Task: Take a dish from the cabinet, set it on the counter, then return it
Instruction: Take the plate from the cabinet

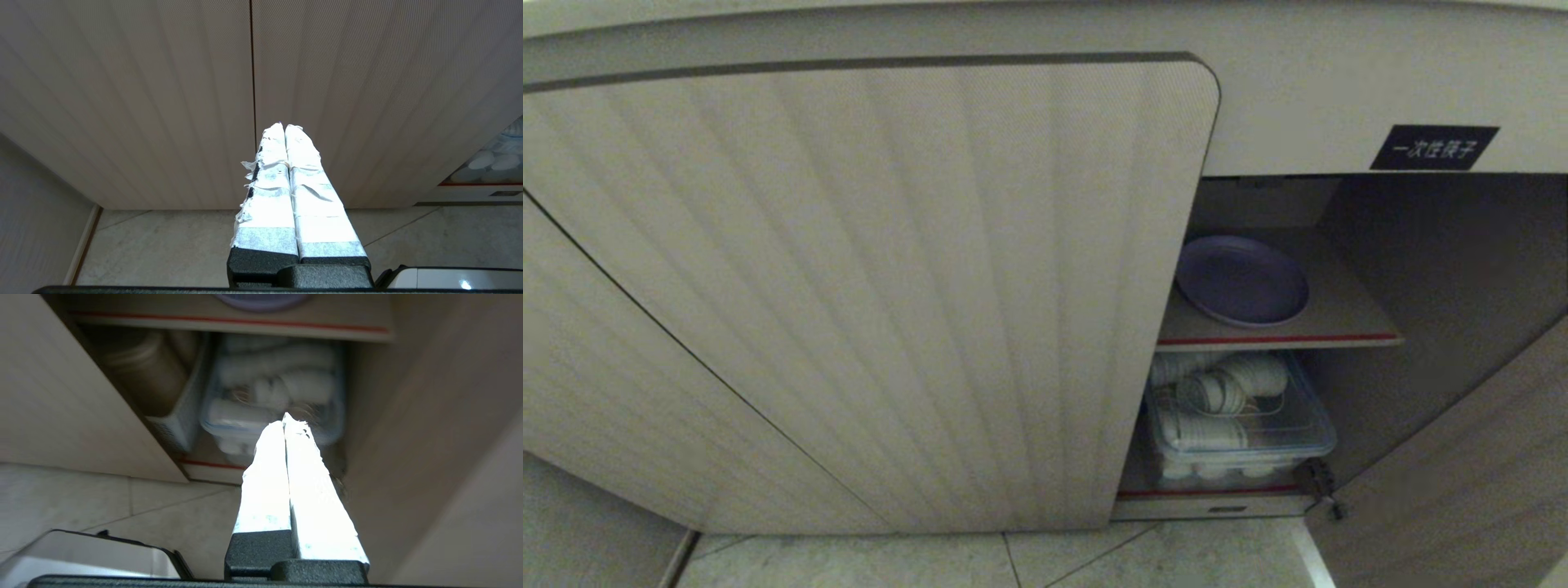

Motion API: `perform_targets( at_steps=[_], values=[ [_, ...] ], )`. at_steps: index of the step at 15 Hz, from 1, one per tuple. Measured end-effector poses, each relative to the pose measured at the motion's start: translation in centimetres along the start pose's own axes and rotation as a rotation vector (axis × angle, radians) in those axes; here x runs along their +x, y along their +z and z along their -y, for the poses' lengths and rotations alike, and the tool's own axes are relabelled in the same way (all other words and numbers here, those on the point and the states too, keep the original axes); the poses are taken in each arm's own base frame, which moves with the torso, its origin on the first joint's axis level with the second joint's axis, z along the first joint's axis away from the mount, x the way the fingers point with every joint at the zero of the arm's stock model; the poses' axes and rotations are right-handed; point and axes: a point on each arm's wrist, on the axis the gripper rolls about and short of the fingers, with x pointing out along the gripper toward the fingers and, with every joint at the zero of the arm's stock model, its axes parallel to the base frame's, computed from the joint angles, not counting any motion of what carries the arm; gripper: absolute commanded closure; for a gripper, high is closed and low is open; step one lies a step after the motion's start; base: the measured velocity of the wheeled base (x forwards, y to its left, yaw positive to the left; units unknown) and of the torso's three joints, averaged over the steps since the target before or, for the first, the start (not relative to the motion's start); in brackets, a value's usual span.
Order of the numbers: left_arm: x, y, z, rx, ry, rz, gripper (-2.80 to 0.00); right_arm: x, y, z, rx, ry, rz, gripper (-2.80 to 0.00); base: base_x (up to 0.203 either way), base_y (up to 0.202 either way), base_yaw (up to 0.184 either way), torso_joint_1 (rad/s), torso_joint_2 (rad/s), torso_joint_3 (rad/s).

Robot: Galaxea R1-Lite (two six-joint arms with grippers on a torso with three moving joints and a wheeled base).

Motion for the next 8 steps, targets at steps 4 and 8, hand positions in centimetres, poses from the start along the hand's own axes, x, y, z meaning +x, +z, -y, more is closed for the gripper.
perform_targets(
  at_steps=[4,8],
  values=[
    [0.0,0.0,0.0,-0.001,0.000,0.000,0.00,1.9,1.9,0.1,0.003,0.103,0.020,0.00,0.000,0.000,0.000,0.000,0.00,0.000],
    [0.0,0.0,0.0,0.000,0.000,0.000,0.00,3.9,3.4,0.1,-0.001,0.191,-0.028,0.00,0.000,0.000,0.000,0.000,0.00,0.000]
  ],
)
